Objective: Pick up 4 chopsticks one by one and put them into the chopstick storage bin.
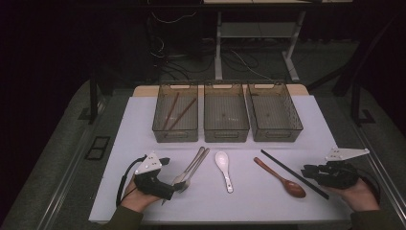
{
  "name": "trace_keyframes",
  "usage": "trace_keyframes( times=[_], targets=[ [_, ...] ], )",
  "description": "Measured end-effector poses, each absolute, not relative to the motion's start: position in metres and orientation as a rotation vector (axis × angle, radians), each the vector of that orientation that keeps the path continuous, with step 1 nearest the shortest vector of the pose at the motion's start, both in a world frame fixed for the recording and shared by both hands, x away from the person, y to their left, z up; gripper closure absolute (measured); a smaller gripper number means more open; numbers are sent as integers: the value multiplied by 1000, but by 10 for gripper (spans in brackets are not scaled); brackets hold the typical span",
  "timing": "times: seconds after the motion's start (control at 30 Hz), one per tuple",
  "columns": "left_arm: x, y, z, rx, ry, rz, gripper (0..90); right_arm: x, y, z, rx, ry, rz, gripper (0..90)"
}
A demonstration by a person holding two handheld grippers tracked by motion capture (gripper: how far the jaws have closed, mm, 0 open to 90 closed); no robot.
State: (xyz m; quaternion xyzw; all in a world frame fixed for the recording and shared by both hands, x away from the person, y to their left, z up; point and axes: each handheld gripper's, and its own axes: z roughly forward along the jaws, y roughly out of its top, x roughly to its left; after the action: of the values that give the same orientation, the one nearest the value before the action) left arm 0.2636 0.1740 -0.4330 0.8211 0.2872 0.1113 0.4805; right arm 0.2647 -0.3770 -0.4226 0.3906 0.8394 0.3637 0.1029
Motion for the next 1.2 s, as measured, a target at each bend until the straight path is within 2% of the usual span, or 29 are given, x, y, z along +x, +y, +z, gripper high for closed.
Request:
trace_keyframes(
  times=[0.4,1.2],
  targets=[
    [263,173,-433,2006,697,271,0,267,-376,-430,1173,2557,955,816],
    [264,172,-434,2009,693,270,0,267,-376,-435,1200,2585,915,829]
  ],
)
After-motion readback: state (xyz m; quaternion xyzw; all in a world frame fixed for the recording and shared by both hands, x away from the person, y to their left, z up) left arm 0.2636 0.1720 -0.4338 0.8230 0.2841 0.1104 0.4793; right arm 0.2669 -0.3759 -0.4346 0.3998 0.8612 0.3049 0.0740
